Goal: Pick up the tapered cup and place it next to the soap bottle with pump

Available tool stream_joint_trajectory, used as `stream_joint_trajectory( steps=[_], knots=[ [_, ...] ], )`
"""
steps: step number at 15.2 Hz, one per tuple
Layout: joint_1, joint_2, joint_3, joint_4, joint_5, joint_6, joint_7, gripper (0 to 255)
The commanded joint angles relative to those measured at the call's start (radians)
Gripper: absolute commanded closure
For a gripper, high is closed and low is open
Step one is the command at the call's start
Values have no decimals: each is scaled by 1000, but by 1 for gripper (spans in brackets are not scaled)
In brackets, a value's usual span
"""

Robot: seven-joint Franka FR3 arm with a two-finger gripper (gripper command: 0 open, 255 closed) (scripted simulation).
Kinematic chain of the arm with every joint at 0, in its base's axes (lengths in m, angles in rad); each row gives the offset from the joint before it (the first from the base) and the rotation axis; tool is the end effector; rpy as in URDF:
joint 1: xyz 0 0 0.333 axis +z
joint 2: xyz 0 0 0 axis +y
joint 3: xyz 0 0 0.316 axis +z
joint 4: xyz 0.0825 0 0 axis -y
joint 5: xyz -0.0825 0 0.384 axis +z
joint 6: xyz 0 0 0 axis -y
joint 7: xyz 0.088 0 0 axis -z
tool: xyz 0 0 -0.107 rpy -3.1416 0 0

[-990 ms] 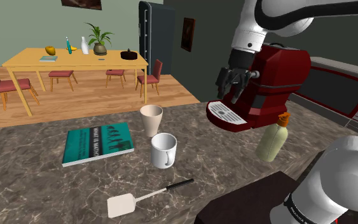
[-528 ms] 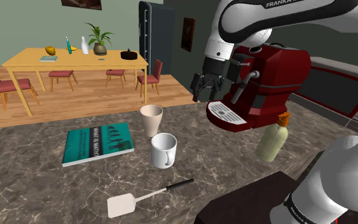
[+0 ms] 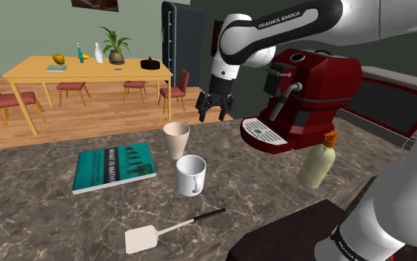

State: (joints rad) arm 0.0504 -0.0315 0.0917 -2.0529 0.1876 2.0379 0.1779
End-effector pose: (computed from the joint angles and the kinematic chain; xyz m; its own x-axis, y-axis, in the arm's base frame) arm 0.5373 0.0877 0.4537 0.9929 -0.1172 -0.0199 -0.1189 -0.9793 -0.1641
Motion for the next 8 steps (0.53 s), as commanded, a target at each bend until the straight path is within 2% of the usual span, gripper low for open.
stream_joint_trajectory(
  steps=[1, 8],
  knots=[
    [6, 71, 7, 50, -2, 28, 11, 0],
    [27, 314, 16, 274, -21, 68, 42, 0]
  ],
)
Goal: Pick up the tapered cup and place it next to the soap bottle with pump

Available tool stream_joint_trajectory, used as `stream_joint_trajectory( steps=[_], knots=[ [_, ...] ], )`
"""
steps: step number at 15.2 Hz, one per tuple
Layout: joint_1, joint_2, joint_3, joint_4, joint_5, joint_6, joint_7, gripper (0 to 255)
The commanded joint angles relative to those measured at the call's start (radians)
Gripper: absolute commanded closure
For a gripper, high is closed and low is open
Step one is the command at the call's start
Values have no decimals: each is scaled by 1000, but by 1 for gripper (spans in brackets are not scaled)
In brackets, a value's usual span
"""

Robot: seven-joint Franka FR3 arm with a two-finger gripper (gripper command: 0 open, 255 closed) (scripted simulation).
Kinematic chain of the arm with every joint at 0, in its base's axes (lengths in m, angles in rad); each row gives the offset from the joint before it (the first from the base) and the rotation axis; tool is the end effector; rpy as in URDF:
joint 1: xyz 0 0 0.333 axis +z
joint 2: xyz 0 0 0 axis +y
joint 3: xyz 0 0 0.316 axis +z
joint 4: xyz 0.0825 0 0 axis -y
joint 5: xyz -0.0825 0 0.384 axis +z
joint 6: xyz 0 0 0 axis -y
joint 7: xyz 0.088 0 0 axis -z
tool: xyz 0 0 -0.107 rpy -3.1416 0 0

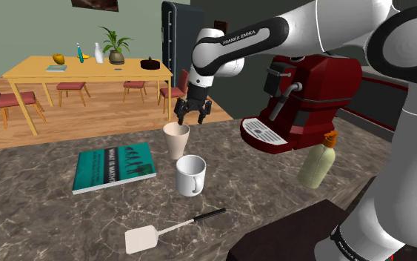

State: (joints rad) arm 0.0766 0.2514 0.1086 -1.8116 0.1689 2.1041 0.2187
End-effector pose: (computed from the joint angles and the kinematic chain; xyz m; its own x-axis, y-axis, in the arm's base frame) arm 0.6170 0.1195 0.4082 0.9928 -0.1197 -0.0049 -0.1187 -0.9769 -0.1779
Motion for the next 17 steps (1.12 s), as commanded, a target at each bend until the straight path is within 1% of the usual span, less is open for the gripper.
stream_joint_trajectory(
  steps=[1, 7, 15, 16, 17],
  knots=[
    [2, 37, 0, 27, -2, 13, 1, 0],
    [10, 77, 4, -7, -1, 88, 0, 0],
    [10, 77, 4, -7, -1, 87, 0, 0],
    [10, 77, 4, -7, -1, 87, 0, 255],
    [10, 77, 4, -7, -1, 87, 0, 255]
  ],
)
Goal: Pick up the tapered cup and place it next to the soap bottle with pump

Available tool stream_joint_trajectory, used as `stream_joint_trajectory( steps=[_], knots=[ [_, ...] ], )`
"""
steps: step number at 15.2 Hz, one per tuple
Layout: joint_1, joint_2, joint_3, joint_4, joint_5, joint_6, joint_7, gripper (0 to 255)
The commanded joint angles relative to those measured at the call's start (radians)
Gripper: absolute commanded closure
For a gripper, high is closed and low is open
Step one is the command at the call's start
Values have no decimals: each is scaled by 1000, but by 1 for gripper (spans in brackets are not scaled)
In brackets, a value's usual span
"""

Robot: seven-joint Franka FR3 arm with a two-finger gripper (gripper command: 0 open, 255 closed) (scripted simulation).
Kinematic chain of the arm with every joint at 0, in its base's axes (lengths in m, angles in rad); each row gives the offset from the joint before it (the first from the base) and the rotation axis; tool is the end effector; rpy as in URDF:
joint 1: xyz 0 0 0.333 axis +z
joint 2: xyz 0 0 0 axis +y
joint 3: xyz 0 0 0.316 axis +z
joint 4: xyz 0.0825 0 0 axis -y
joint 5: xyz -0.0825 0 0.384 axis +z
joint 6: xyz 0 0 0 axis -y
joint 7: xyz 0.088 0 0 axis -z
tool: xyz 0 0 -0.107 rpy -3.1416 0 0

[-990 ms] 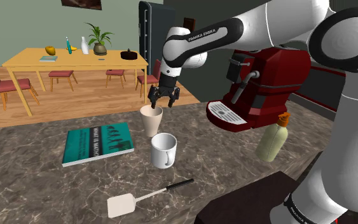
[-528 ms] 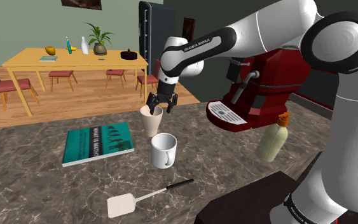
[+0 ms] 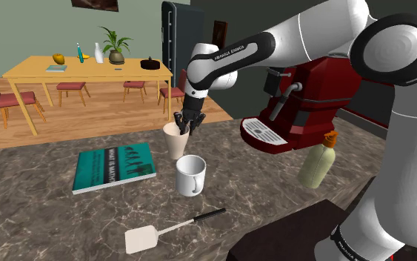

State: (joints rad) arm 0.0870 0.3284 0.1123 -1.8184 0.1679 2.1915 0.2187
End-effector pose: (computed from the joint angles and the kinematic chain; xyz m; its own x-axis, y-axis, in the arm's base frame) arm 0.6270 0.1277 0.3644 0.9927 -0.1204 -0.0028 -0.1189 -0.9765 -0.1795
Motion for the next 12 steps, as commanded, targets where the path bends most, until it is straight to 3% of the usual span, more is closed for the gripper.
stream_joint_trajectory(
  steps=[1, 8, 12],
  knots=[
    [0, 0, 0, 0, 0, 0, 0, 255],
    [0, 0, 0, 0, 0, 0, 0, 255],
    [-1, -22, 0, 24, -2, -46, 7, 255]
  ],
)
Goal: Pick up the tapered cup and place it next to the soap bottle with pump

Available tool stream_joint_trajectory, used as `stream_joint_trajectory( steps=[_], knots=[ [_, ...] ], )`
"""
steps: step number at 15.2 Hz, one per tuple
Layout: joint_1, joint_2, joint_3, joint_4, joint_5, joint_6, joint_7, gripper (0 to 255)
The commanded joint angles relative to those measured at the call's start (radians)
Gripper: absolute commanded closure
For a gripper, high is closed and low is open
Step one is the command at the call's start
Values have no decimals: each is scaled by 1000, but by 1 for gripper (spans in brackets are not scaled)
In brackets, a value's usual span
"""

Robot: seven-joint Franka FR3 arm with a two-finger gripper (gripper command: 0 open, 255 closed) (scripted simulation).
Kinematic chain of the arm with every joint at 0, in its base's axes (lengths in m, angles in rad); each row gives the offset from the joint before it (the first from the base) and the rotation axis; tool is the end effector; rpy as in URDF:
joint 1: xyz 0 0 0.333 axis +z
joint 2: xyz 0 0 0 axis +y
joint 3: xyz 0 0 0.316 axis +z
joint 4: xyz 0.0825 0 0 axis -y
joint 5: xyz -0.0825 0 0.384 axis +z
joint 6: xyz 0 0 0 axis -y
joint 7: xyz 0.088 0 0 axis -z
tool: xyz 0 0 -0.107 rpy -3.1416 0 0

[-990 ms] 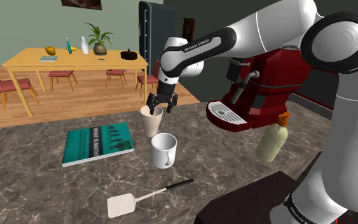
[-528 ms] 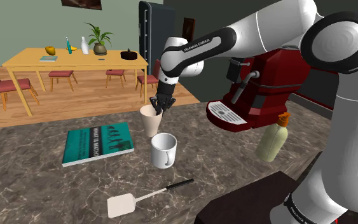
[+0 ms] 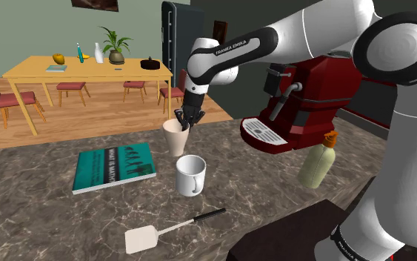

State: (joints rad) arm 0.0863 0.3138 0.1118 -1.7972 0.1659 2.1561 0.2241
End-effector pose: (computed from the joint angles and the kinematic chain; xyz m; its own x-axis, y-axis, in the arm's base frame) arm 0.6279 0.1277 0.3803 0.9927 -0.1203 -0.0027 -0.1189 -0.9765 -0.1795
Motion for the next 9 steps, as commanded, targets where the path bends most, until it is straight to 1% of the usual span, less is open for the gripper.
stream_joint_trajectory(
  steps=[1, 9],
  knots=[
    [0, -13, 0, 9, -1, -22, 4, 255],
    [-2, -47, -1, 71, -5, -117, 18, 255]
  ],
)
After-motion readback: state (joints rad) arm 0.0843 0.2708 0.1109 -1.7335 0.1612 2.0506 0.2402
